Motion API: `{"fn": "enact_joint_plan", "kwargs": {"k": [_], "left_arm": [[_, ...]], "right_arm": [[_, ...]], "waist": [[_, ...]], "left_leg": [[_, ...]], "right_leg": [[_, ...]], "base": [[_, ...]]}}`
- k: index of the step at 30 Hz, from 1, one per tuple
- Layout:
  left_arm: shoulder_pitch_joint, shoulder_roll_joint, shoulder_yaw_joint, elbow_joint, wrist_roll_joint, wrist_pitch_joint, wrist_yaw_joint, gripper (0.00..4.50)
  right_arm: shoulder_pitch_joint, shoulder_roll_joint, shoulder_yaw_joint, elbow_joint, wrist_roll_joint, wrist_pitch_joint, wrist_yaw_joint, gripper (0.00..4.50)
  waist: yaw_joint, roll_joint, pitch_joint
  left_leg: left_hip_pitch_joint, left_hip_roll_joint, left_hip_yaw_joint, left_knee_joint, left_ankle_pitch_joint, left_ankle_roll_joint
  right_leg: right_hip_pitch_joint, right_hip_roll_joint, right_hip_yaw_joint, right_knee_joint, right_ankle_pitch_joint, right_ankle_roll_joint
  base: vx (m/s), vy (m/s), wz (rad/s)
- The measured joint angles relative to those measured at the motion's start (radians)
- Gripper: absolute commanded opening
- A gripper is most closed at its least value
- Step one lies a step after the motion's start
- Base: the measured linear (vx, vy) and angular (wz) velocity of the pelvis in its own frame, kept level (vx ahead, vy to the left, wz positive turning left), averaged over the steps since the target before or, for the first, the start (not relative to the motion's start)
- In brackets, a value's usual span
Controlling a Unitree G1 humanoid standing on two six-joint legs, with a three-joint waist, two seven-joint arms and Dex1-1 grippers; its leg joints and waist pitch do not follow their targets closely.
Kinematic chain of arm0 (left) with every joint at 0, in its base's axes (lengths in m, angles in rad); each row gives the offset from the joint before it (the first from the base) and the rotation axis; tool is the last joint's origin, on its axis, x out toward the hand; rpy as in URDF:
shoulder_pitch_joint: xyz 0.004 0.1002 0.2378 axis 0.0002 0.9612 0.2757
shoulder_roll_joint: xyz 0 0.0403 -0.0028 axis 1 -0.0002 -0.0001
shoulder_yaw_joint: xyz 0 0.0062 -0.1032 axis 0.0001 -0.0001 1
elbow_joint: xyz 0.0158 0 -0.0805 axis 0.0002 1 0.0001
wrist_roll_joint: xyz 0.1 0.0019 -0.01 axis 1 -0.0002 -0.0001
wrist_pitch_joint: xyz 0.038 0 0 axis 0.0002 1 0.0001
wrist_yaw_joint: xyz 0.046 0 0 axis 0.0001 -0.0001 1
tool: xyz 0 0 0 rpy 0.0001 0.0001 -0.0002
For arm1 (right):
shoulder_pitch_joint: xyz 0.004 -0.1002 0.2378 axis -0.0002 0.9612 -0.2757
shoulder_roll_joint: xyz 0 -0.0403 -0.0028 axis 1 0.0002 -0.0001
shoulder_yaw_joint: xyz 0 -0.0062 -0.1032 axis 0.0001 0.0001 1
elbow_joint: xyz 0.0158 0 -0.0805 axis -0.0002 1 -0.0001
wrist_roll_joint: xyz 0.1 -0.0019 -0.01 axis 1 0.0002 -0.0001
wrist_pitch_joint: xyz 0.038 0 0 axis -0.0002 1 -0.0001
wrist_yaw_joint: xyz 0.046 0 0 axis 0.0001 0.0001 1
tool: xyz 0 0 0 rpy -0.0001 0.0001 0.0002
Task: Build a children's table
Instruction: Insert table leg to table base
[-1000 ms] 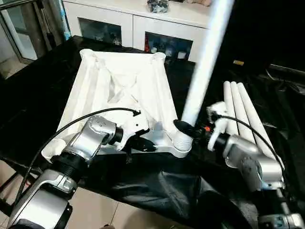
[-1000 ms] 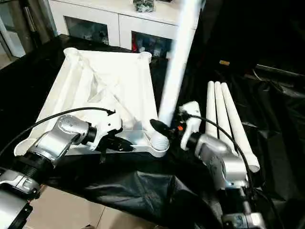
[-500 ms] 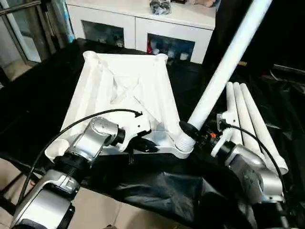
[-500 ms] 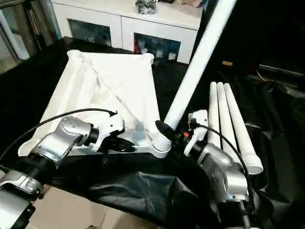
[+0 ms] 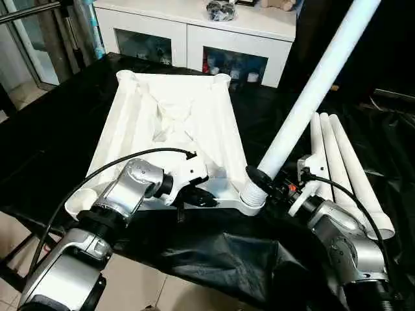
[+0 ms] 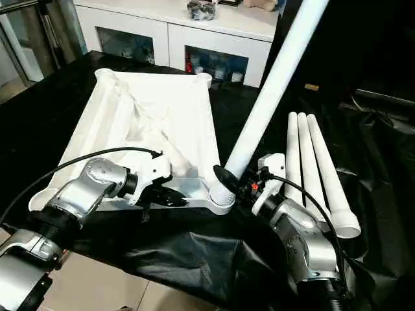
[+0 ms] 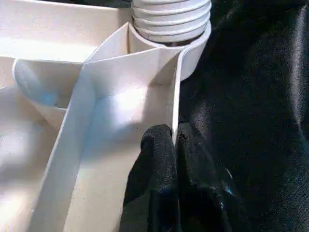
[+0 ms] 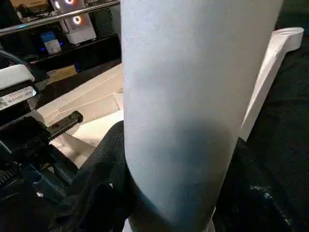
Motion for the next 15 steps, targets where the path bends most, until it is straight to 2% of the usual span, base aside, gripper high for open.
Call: {"fn": "enact_joint_plan", "kwargs": {"k": [10,15], "left_arm": [[-0.011,-0.003,0.0,0.022,0.007,-0.016,0.002,0.0],[-0.014,-0.005,0.0,0.03,0.006,-0.026,0.002,0.0]], "right_arm": [[0.04,0.0,-0.013,-0.03,0.017,-0.009,-0.006,1.88],[0.041,-0.021,0.003,-0.052,0.011,0.002,-0.01,1.88]], "waist": [[-0.004,0.004,0.001],[-0.004,0.008,0.002]], "left_leg": [[0.0,0.0,0.0,-0.001,0.0,0.0],[0.0,0.0,0.0,-0.001,0.0,0.0]], "right_leg": [[0.001,0.0,0.0,-0.003,0.002,0.0],[0.001,0.0,0.0,-0.003,0.002,0.0]], "base": [[0.0,0.0,0.0],[0.0,0.0,0.0]]}}
